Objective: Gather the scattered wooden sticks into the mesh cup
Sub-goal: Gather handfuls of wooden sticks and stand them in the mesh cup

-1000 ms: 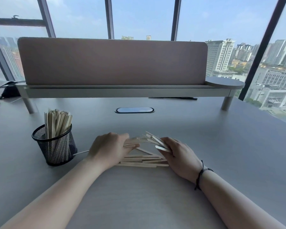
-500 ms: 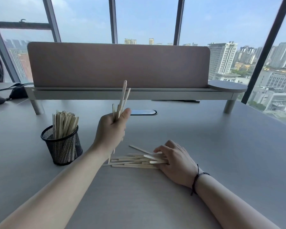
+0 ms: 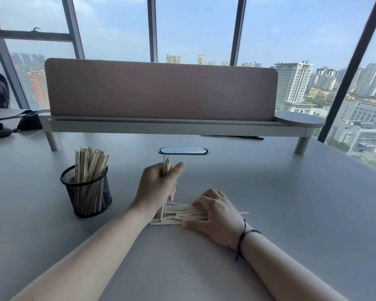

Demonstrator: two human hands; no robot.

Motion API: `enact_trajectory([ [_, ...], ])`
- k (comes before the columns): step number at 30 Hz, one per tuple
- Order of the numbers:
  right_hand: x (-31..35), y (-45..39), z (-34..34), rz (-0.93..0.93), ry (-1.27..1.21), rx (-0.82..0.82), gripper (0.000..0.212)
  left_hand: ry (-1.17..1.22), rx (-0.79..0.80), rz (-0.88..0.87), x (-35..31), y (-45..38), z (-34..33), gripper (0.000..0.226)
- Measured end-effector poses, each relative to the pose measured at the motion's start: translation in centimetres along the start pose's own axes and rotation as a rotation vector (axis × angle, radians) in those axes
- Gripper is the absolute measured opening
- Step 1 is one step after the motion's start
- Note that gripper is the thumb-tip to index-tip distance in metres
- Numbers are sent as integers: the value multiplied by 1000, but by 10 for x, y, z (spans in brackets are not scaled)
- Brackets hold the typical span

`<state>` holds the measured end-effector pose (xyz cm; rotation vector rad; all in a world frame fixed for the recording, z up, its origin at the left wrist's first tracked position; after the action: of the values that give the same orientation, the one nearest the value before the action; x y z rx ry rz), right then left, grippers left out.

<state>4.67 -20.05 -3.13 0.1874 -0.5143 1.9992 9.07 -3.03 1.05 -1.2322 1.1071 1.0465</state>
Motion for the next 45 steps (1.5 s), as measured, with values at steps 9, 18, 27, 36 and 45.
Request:
enact_trajectory([
  [9, 0, -6, -4, 20, 106, 66, 52, 72, -56, 103, 4, 2, 9, 53],
  [18, -2, -3, -6, 69, 173, 71, 66, 309, -94, 179, -4, -2, 30, 57],
  [27, 10, 2, 4, 113, 241, 74, 64, 334, -95, 196, 0, -1, 28, 56],
  [36, 17, 4, 10, 144, 221, 38, 43, 313, -76, 196, 0, 3, 26, 56],
  [45, 14, 3, 7, 122, 298, 76, 43, 271, -59, 187, 2, 5, 19, 58],
])
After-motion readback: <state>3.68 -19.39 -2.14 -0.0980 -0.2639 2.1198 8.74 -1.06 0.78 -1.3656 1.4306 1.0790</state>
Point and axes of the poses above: each hand's wrist, its own y-axis away from the middle knuckle, its own z-axis out of the back of the hand, x = y × z, the point moved 3 cm from there along -y, towards the middle knuckle, and after that the axes turned 12 degrees about z, right-handed, at the moved point
